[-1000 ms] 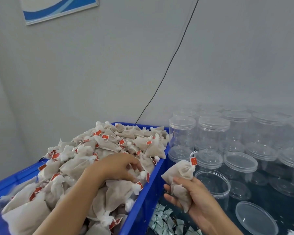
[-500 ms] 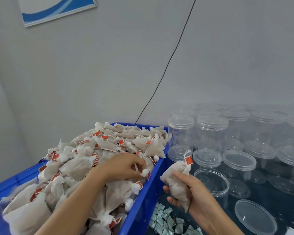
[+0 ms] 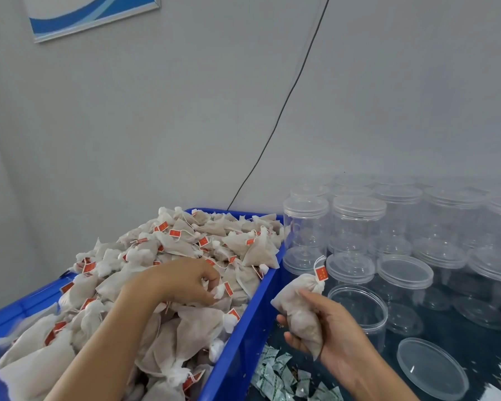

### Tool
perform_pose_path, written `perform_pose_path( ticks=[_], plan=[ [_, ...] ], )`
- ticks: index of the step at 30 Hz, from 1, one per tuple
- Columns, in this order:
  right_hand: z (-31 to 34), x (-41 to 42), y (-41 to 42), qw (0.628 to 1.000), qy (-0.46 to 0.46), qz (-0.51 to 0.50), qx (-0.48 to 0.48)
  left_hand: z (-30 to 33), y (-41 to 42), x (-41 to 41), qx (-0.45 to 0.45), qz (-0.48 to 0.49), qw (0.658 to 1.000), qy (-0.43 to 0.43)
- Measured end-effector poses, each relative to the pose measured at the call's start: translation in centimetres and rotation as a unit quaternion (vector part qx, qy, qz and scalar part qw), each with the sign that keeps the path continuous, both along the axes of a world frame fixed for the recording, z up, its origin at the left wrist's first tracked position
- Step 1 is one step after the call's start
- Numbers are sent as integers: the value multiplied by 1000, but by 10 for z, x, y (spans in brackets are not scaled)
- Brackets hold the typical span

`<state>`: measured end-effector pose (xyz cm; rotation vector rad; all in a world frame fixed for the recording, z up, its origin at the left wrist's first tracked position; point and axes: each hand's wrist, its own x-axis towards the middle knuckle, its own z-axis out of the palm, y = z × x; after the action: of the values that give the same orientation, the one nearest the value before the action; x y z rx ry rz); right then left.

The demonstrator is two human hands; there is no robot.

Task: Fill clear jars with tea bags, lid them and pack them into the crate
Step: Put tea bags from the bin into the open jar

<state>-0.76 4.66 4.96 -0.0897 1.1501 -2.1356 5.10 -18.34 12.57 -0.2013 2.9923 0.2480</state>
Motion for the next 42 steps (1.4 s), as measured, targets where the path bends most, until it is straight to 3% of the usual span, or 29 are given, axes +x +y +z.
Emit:
perform_pose_path(
  ticks=[4, 7, 9, 11, 14, 20, 24, 27, 29, 32, 38, 42],
  plan=[
    [1, 0, 0, 999, -21, 9, -23, -5, 3, -3, 47, -16, 990, 133],
    [2, 0, 0, 998, -29, 23, -54, -7, 10, -9, 173, -33, 945, 275],
    [3, 0, -1, 996, -23, 33, -81, -6, 19, -12, 231, -62, 915, 326],
    [3, 1, -2, 993, -7, 51, -110, -8, 32, -15, 290, -107, 899, 311],
    [2, 7, -6, 988, 51, 89, -119, -19, 56, -17, 319, -170, 902, 236],
    [-1, 13, -13, 996, 23, -6, -87, -10, 60, -11, 363, -179, 910, 89],
    [4, 7, -5, 997, -3, -43, -71, 10, 21, 6, 219, -137, 959, 118],
    [10, 3, 2, 995, -4, -55, -78, 15, 0, 19, 133, -51, 990, 9],
    [12, -1, 7, 995, 5, -61, -81, 14, -4, 22, 105, -12, 992, -64],
    [15, -5, 13, 994, 15, -61, -85, 13, -1, 23, 56, -7, 992, -109],
    [16, -7, 16, 995, 28, -55, -84, 11, 1, 16, 68, -47, 994, -70],
    [19, -10, 21, 994, 28, -57, -92, 8, -3, 11, 90, -35, 992, 79]
  ],
)
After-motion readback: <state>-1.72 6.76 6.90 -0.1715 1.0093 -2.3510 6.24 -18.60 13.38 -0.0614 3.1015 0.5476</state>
